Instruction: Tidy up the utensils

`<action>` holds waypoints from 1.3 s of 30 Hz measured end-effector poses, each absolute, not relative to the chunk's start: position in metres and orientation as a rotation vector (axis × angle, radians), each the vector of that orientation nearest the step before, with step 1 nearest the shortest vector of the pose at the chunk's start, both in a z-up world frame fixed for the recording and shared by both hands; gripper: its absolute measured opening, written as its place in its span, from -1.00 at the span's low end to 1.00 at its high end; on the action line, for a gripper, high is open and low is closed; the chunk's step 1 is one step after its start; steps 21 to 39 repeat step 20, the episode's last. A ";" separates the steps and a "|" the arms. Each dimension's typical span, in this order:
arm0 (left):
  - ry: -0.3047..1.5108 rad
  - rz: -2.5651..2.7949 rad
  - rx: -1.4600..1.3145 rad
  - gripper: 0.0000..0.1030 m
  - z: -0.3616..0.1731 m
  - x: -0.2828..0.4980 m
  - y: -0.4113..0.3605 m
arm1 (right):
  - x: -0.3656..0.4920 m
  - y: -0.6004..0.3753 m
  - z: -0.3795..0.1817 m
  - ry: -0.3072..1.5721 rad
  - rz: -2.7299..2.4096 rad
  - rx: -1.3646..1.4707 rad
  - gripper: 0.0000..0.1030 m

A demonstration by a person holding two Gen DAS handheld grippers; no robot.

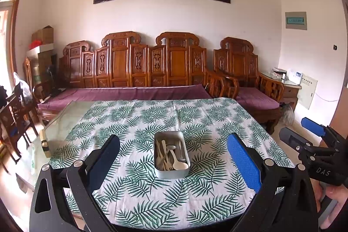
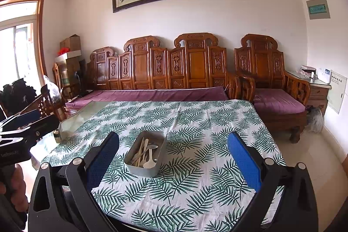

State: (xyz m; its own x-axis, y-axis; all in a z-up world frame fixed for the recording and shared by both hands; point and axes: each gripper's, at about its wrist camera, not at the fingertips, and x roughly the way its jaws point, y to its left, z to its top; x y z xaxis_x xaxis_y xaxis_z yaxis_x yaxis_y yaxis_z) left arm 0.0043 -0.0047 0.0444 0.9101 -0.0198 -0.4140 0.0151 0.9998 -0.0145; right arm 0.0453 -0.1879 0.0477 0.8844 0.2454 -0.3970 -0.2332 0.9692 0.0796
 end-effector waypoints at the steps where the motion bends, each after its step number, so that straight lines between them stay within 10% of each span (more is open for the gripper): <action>1: 0.427 -0.017 -0.010 0.85 0.044 0.004 -0.004 | 0.045 -0.188 0.048 0.417 0.249 0.030 0.95; 39: 0.427 -0.017 -0.014 0.85 0.047 0.004 -0.003 | 0.043 -0.184 0.046 0.418 0.253 0.032 0.95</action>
